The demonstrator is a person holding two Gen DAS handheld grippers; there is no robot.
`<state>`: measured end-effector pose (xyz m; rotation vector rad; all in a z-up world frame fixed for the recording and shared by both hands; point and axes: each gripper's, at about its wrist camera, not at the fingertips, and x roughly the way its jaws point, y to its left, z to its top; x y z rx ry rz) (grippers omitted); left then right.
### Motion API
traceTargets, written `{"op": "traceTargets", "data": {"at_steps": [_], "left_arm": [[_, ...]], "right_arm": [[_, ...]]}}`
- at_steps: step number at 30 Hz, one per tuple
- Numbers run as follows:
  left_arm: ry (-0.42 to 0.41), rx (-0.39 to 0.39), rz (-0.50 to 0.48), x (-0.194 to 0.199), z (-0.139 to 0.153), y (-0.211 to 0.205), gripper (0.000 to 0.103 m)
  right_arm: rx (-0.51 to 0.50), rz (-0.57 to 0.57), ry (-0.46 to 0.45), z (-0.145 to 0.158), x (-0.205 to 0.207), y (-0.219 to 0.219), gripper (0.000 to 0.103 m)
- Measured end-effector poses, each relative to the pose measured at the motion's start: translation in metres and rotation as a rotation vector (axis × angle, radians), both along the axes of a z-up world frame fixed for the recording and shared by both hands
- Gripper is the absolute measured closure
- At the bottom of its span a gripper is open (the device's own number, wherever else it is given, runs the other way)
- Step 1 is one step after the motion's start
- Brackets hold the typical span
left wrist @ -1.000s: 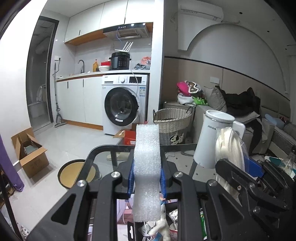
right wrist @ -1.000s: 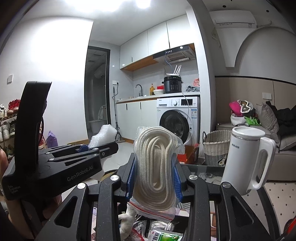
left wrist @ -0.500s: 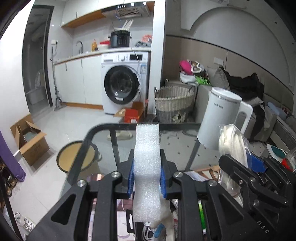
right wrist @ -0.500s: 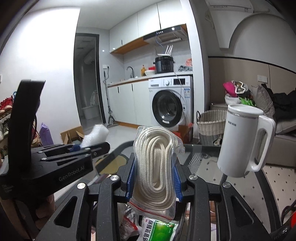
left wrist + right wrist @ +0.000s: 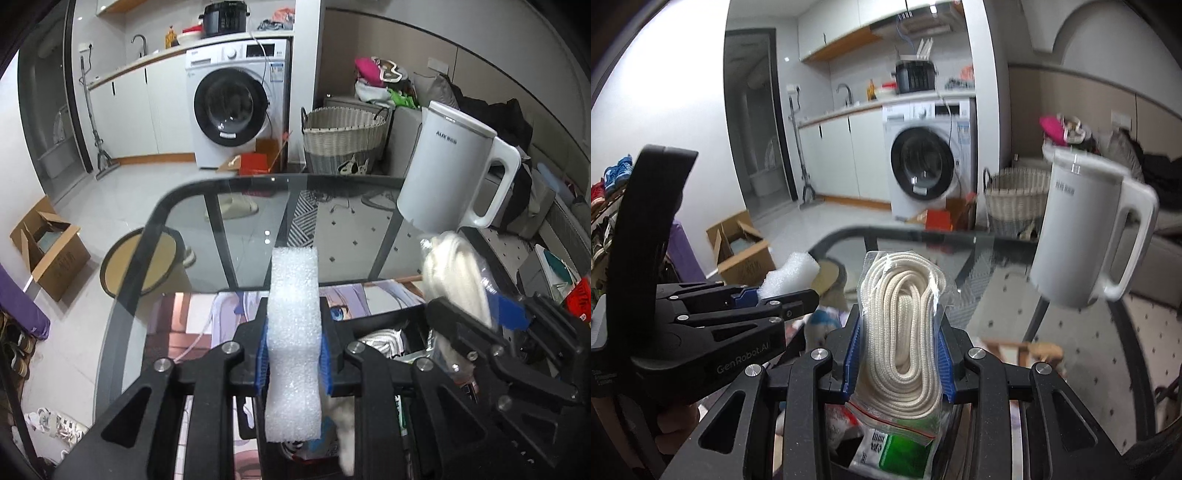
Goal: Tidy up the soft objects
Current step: 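Carry the foam strip and rope bag over the black box and lower them inside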
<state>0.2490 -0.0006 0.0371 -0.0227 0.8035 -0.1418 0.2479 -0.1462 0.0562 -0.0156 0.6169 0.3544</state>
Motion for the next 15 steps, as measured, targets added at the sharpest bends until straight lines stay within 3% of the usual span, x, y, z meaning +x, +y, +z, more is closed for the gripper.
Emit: {"op": "traceTargets", "data": {"at_steps": [11, 15], "left_arm": [[0.047, -0.047, -0.066, -0.002, 0.001, -0.005, 0.083], [0.11, -0.069, -0.097, -0.007, 0.0, -0.007, 0.083]], "right_arm": [[-0.026, 0.029, 0.13, -0.024, 0.016, 0.005, 0.068], [-0.026, 0.024, 0.145, -0.028, 0.017, 0.003, 0.068]]}}
